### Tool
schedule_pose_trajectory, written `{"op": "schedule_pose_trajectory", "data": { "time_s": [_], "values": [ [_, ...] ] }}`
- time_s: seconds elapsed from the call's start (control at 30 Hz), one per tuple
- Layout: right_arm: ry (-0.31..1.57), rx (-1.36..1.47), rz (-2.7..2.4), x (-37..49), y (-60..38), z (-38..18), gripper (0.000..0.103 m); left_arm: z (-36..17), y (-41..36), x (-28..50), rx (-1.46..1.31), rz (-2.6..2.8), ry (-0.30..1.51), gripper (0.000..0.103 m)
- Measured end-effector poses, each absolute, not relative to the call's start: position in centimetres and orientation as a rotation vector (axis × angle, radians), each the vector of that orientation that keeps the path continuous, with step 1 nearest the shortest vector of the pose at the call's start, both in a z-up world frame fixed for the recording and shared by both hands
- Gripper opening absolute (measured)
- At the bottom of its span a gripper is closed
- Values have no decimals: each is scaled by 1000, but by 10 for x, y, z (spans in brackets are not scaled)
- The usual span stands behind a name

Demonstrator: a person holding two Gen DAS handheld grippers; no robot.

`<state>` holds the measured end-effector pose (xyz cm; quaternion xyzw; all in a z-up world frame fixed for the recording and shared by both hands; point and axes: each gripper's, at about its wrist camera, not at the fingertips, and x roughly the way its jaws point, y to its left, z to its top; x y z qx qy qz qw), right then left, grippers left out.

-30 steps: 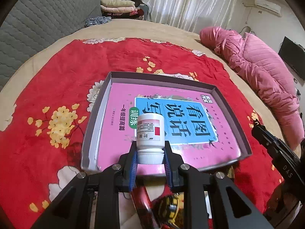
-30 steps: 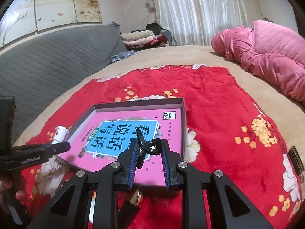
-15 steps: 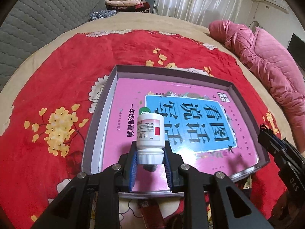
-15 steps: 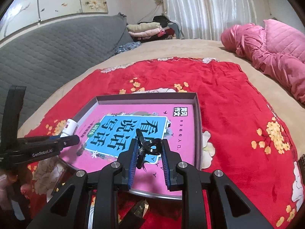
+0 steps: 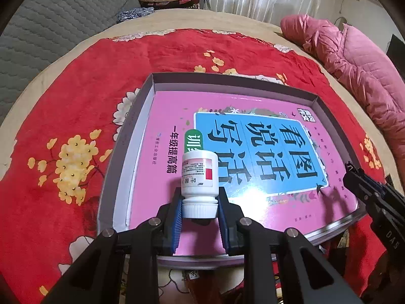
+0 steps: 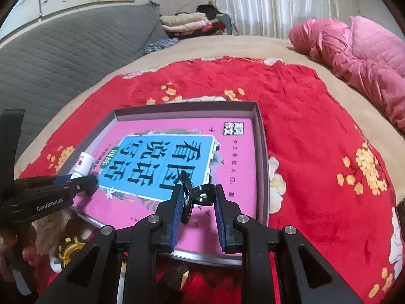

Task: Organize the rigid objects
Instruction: 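Drop the clip on the book with the right gripper while the left sets the bottle down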

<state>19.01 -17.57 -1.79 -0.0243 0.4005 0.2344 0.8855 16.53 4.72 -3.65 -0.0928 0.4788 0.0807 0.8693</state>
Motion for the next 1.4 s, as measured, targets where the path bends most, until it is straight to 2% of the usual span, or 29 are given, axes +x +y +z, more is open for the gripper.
{"op": "schedule_pose_trajectory", "data": {
  "time_s": [0.5, 1.4],
  "values": [
    [903, -108, 434, 195, -172, -34, 25, -41, 40, 167, -121, 195, 999, 25],
    [908, -235, 385, 195, -158, -37, 25, -41, 66, 159, -132, 292, 996, 26]
  ]
}}
